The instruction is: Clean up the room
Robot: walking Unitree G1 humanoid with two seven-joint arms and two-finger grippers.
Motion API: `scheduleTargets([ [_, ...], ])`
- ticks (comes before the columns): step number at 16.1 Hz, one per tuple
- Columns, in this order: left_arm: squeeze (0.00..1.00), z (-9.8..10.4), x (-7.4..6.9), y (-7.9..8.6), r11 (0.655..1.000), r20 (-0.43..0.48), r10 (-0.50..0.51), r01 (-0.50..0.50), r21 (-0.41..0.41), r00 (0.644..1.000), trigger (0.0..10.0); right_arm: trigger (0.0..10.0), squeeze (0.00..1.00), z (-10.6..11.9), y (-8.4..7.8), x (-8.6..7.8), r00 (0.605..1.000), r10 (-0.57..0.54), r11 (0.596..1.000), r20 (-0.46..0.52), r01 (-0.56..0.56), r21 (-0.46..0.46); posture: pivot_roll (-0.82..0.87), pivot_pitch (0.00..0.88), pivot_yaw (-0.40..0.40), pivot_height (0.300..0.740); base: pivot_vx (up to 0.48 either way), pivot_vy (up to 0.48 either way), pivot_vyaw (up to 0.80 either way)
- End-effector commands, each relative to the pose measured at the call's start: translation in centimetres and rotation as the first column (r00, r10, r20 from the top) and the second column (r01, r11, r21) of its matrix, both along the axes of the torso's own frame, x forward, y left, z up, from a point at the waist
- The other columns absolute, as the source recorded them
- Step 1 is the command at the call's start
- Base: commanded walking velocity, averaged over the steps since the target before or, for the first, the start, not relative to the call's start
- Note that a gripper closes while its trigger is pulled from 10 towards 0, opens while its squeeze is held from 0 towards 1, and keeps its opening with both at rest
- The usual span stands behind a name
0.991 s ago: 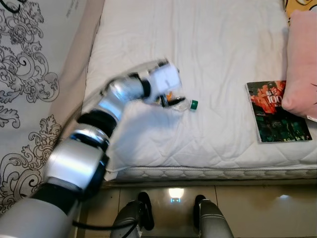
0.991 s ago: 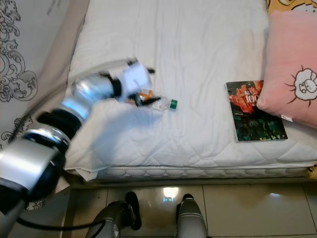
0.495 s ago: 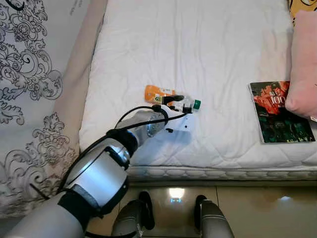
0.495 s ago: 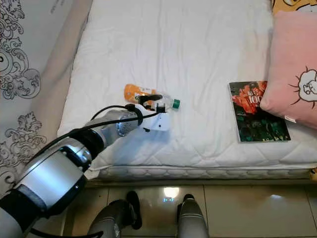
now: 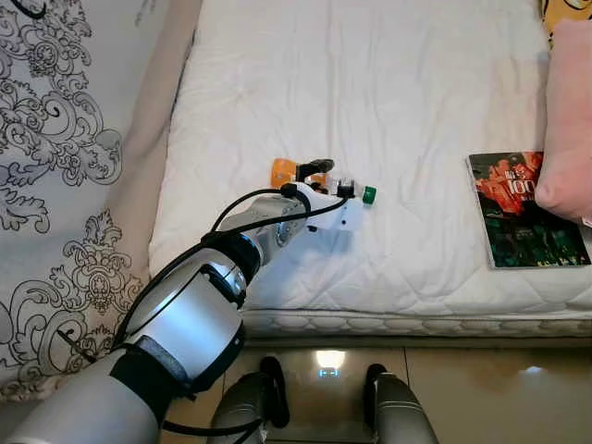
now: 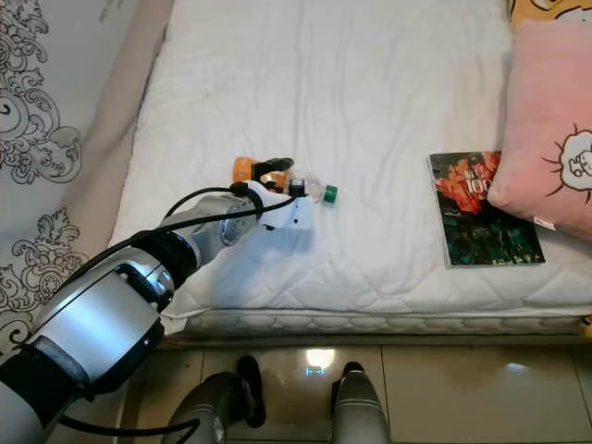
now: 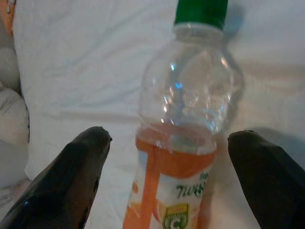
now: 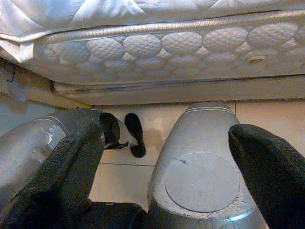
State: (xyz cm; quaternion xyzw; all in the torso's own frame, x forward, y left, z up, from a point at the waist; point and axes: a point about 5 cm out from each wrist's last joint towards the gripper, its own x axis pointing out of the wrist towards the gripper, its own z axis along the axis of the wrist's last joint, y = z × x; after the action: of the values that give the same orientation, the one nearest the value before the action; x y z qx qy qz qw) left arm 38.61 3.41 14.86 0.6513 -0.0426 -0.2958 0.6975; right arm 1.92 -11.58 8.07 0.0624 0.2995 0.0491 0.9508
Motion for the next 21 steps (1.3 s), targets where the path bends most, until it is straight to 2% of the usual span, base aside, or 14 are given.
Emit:
scheduleTargets([
  [1, 0.00, -1.2, -0.3, 0.4, 1.000, -0.045, 0.030, -0.030, 0.006, 0.999, 10.0, 10.0, 0.00, 0.0, 0.7, -1.0, 0.999, 0.008, 1.000, -0.043, -0.007, 0.019, -0.35, 0.298, 0.140, 0.740, 0.000, 0.000, 0.00],
  [2, 0.00, -1.4, -0.3, 0.7, 0.997, -0.057, 0.070, -0.072, -0.023, 0.996, 10.0, 10.0, 0.00, 0.2, 0.9, -1.3, 0.999, 0.012, 1.000, -0.048, -0.011, 0.026, -0.35, 0.307, 0.144, 0.740, 0.000, 0.000, 0.00],
  [3, 0.00, -1.5, -0.2, 0.9, 0.995, -0.056, 0.097, -0.098, -0.017, 0.994, 10.0, 10.0, 0.00, 0.3, 1.2, -1.6, 0.998, 0.019, 0.999, -0.056, -0.017, 0.033, -0.35, 0.311, 0.143, 0.740, 0.000, 0.000, 0.00],
  [7, 0.00, -1.6, -0.2, 0.9, 0.993, -0.071, 0.114, -0.115, -0.023, 0.991, 10.0, 10.0, 0.00, 0.2, 1.4, -1.8, 0.998, 0.011, 0.999, -0.062, -0.009, 0.033, -0.35, 0.316, 0.148, 0.740, 0.000, 0.000, 0.00],
  [8, 0.00, -1.6, -0.2, 0.9, 0.991, -0.083, 0.121, -0.124, -0.040, 0.989, 0.0, 10.0, 0.00, 0.3, 1.4, -1.8, 0.998, 0.008, 0.999, -0.061, -0.006, 0.032, -0.36, 0.318, 0.147, 0.740, 0.000, 0.000, 0.00],
  [17, 0.00, -1.3, -0.2, 0.5, 0.992, -0.047, 0.117, -0.119, -0.045, 0.992, 0.0, 10.0, 0.00, 0.4, 1.2, -2.1, 0.997, 0.005, 1.000, -0.072, -0.004, 0.026, -0.37, 0.324, 0.141, 0.740, 0.000, 0.000, 0.00],
  [20, 0.00, -1.4, -0.4, 0.1, 0.997, -0.031, 0.074, -0.075, -0.013, 0.997, 0.0, 10.0, 0.00, 0.1, 1.0, -2.0, 0.997, 0.007, 1.000, -0.073, -0.006, 0.024, -0.36, 0.318, 0.137, 0.740, 0.000, 0.000, 0.00],
  [21, 0.00, -1.4, -0.4, 0.1, 0.997, -0.036, 0.073, -0.074, -0.025, 0.997, 0.0, 10.0, 0.00, 0.0, 0.9, -1.7, 0.997, 0.010, 1.000, -0.070, -0.008, 0.023, -0.36, 0.317, 0.137, 0.740, 0.000, 0.000, 0.00],
])
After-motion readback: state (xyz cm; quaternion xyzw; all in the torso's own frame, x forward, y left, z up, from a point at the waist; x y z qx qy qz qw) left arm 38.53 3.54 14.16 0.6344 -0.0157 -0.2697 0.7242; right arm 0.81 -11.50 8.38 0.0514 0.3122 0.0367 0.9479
